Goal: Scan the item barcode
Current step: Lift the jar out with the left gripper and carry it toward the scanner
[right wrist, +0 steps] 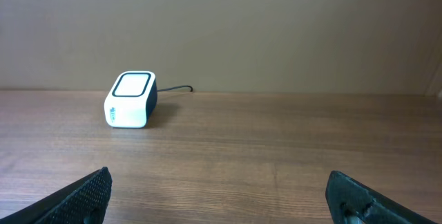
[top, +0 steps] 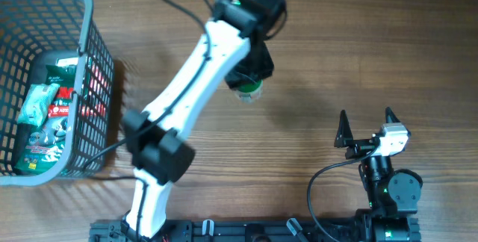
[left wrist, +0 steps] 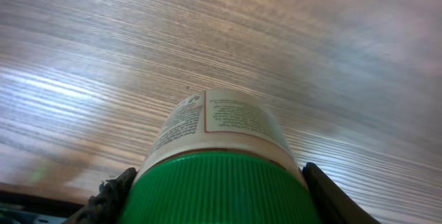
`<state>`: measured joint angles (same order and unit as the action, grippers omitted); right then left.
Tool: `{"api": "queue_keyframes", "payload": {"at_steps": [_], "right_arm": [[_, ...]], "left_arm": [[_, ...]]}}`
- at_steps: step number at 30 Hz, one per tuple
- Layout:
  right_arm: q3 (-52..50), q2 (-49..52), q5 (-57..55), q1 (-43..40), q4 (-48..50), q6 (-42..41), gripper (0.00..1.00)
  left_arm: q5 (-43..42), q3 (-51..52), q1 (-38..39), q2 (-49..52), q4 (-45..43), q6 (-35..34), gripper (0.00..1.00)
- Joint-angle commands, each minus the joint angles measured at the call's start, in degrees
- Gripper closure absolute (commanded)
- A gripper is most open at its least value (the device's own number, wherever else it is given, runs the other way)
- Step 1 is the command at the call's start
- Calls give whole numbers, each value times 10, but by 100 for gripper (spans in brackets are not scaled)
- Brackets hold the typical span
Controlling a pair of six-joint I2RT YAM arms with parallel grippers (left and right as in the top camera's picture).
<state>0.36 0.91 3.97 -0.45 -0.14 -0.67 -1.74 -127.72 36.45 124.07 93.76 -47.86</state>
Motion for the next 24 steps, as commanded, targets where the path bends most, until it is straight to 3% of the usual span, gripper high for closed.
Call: {"api": "queue_keyframes", "payload": {"at_steps": [1, 7, 24], "right_arm": [[0, -1, -8, -3, 2, -9, 1], [0, -1, -8, -3, 2, -9, 0], [0, -1, -8, -3, 2, -9, 0]], "left_arm": [[19, -9, 20, 49, -25, 59, 54], [40, -7, 43, 95, -111, 84, 53], [93, -7, 97, 165, -196, 82, 51]]}}
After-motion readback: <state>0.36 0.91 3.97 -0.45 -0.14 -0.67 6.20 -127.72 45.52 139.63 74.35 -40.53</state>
